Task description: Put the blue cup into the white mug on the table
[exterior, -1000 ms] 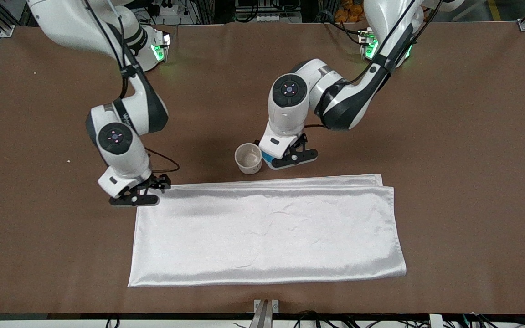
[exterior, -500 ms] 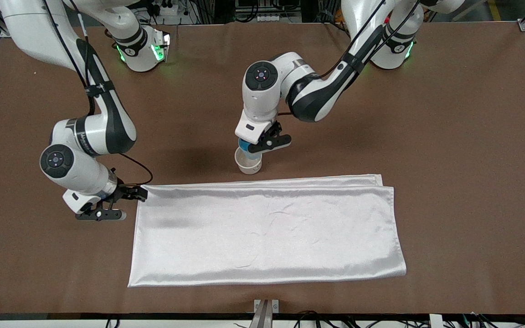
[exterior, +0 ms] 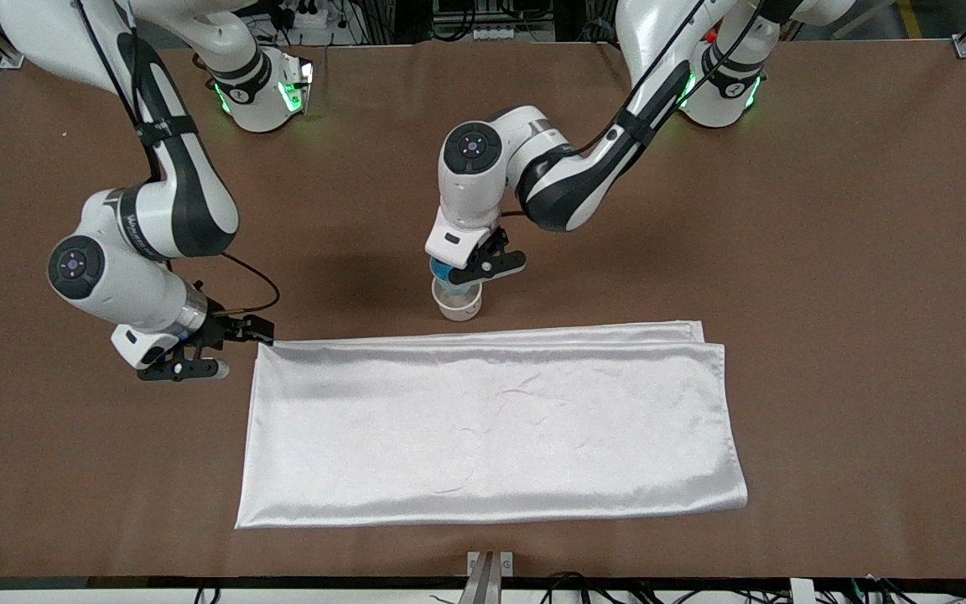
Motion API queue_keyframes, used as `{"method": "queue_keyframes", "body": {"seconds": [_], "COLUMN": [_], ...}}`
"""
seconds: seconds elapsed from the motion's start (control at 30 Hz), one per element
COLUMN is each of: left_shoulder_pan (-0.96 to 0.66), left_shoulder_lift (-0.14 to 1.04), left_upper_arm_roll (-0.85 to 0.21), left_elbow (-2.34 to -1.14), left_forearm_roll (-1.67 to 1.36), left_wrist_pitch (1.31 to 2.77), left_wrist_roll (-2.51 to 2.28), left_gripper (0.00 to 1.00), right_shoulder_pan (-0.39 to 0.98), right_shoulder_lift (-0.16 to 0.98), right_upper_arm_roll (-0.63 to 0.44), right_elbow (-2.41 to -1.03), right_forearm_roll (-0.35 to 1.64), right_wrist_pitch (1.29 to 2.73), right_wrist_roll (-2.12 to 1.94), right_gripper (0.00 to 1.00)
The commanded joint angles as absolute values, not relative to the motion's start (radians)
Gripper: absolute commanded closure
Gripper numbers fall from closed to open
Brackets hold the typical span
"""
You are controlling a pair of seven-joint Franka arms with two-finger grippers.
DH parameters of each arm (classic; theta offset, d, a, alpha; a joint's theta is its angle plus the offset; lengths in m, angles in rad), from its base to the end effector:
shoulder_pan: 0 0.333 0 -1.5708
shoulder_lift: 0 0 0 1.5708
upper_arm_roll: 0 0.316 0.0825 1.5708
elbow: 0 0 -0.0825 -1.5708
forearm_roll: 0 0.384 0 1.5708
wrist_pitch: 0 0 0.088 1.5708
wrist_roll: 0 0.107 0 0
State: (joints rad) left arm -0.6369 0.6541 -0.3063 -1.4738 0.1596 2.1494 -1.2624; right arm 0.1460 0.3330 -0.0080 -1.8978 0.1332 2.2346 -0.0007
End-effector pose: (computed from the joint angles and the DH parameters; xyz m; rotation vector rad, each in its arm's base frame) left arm 0.4583 -0.5534 0.3115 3.0382 0.4588 -0.0279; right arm 0.6173 0.0900 0.3280 -3.0379 -0.0869 0.0048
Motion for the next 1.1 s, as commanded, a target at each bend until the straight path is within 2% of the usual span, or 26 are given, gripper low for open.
{"method": "queue_keyframes", "body": {"seconds": [0.0, 0.1, 0.17, 0.23, 0.3, 0.4, 0.47, 0.73, 1.07], "left_shoulder_pan": [-0.649, -0.647, -0.647, -0.647, -0.643, -0.638, -0.632, -0.612, -0.528], "left_shoulder_lift": [0.680, 0.681, 0.683, 0.686, 0.686, 0.678, 0.669, 0.603, 0.480], "left_upper_arm_roll": [-0.298, -0.296, -0.295, -0.293, -0.293, -0.290, -0.290, -0.267, -0.267], "left_elbow": [-1.443, -1.443, -1.443, -1.443, -1.442, -1.442, -1.442, -1.442, -1.442], "left_forearm_roll": [0.141, 0.141, 0.143, 0.143, 0.143, 0.144, 0.149, 0.153, 0.152], "left_wrist_pitch": [2.157, 2.161, 2.163, 2.164, 2.169, 2.171, 2.169, 2.148, 2.008], "left_wrist_roll": [-1.281, -1.276, -1.264, -1.261, -1.258, -1.240, -1.226, -1.200, -1.073], "left_gripper": [1.00, 1.00, 0.84, 0.77, 0.54, 0.30, 0.00, 0.00, 0.00], "right_shoulder_pan": [0.066, 0.040, 0.034, 0.031, 0.028, 0.029, 0.032, 0.032, 0.032], "right_shoulder_lift": [0.180, 0.140, 0.118, 0.104, 0.098, 0.086, 0.078, 0.031, -0.011], "right_upper_arm_roll": [0.005, 0.003, 0.002, 0.002, 0.002, 0.000, 0.000, 0.000, 0.000], "right_elbow": [-2.069, -2.112, -2.132, -2.144, -2.146, -2.146, -2.148, -2.206, -2.252], "right_forearm_roll": [0.161, 0.161, 0.161, 0.161, 0.160, 0.160, 0.158, 0.150, 0.149], "right_wrist_pitch": [2.266, 2.266, 2.264, 2.260, 2.255, 2.244, 2.241, 2.256, 2.258], "right_wrist_roll": [-0.187, -0.244, -0.264, -0.271, -0.273, -0.273, -0.273, -0.273, -0.275], "right_gripper": [0.00, 0.00, 0.00, 0.00, 0.00, 0.00, 0.00, 0.00, 0.00]}}
